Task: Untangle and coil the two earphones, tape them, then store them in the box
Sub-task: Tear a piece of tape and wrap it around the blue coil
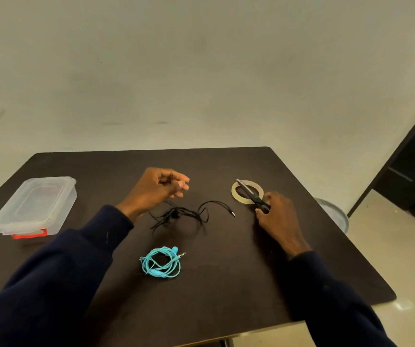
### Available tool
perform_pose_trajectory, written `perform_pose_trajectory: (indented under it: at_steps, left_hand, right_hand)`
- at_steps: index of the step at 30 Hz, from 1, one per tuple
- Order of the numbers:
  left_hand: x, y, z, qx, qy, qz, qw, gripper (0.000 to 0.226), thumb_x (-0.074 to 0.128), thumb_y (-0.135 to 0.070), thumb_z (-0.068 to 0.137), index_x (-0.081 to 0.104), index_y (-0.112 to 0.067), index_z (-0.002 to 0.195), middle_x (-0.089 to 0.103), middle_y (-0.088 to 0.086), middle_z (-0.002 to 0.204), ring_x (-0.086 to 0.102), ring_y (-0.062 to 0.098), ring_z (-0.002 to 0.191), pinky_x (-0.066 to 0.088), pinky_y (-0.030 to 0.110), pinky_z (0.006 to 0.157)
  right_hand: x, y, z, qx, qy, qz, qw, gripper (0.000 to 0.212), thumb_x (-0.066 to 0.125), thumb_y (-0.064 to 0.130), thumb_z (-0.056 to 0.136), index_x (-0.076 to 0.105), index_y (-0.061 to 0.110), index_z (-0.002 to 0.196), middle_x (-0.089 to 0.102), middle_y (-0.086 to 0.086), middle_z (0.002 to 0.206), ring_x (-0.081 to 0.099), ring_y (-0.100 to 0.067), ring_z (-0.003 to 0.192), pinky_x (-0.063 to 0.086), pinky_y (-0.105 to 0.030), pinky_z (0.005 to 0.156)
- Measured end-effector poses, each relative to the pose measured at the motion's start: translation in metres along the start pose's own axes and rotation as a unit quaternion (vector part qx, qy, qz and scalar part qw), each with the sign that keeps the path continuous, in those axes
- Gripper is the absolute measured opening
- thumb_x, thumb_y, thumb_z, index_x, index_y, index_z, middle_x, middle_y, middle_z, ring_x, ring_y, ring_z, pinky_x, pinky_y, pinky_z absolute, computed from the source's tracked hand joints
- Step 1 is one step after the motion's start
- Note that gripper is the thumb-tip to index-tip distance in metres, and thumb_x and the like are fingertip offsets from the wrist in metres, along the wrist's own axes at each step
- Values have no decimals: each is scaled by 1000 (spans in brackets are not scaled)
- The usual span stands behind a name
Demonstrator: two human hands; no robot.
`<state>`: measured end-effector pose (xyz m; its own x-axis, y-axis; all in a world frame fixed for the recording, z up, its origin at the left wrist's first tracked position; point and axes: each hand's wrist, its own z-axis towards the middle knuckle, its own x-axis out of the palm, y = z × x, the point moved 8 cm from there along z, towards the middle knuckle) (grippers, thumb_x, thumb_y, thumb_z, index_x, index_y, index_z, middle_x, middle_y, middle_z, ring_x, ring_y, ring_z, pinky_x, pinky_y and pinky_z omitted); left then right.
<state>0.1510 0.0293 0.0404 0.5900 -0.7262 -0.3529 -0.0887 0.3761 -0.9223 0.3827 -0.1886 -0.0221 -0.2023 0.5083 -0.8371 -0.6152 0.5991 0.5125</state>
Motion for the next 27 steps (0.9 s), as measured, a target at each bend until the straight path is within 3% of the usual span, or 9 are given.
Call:
perform_pose_trajectory:
  at_steps: [6, 11, 15, 18, 22, 24, 27]
  left_hand:
    - [11, 0, -3, 12, 5, -2, 1000, 17, 65, -10, 97, 74, -8, 111, 78, 4, 97, 76, 22, 85, 59, 21, 72]
    - [6, 12, -15, 0, 7, -9, 1000, 17, 66, -9, 96, 74, -8, 111, 79, 5, 97, 76, 25, 86, 59, 22, 74]
    - [4, 13, -23, -6, 8, -11, 1000, 17, 66, -8, 96, 73, -7, 111, 79, 5, 96, 75, 26, 86, 58, 20, 72]
    - [-2, 11, -30, -10, -1, -27, 1000, 17, 66, -9, 96, 73, -8, 111, 79, 6, 97, 75, 27, 88, 60, 25, 77]
    - [-14, 16, -42, -19, -10, -33, 999, 17, 67, -11, 95, 74, -9, 111, 79, 6, 98, 75, 28, 90, 60, 26, 77]
    - [-20, 19, -48, -25, -16, -43, 999, 18, 68, -11, 94, 74, -10, 111, 79, 5, 98, 75, 28, 92, 60, 24, 76]
    - [-29, 17, -57, -18, -37, -68, 997, 22, 72, -13, 91, 74, -10, 113, 79, 3, 101, 75, 23, 94, 58, 22, 76]
  right_hand:
    - [7, -4, -47, -12, 20, 14, 1000, 55, 77, 29, 88, 56, 19, 137, 60, 1, 129, 52, -16, 123, 46, -40, 108]
    - [10, -1, -42, -36, 16, 6, 999, 40, 78, 39, 86, 68, 20, 120, 66, 3, 115, 59, -14, 109, 54, -37, 95]
    - [0, 28, -2, -102, -44, -21, 994, 35, 72, 19, 93, 67, 9, 125, 65, -8, 127, 52, -22, 122, 39, -26, 99]
    - [12, 41, 27, -128, -29, -79, 988, 37, 72, 14, 92, 67, 8, 129, 66, -10, 129, 52, -27, 124, 45, -36, 101]
    - [32, 41, 43, -121, 4, -82, 989, 16, 68, 11, 92, 79, 14, 103, 74, -8, 111, 65, -27, 107, 52, -49, 96]
    - [31, 44, 42, -119, -9, -43, 992, 19, 66, 6, 93, 80, 13, 104, 75, -9, 111, 66, -22, 99, 54, -40, 95]
    - [16, 65, 29, -138, -31, 83, 986, 22, 72, 3, 90, 78, 12, 109, 74, -7, 107, 62, -7, 87, 48, -12, 77]
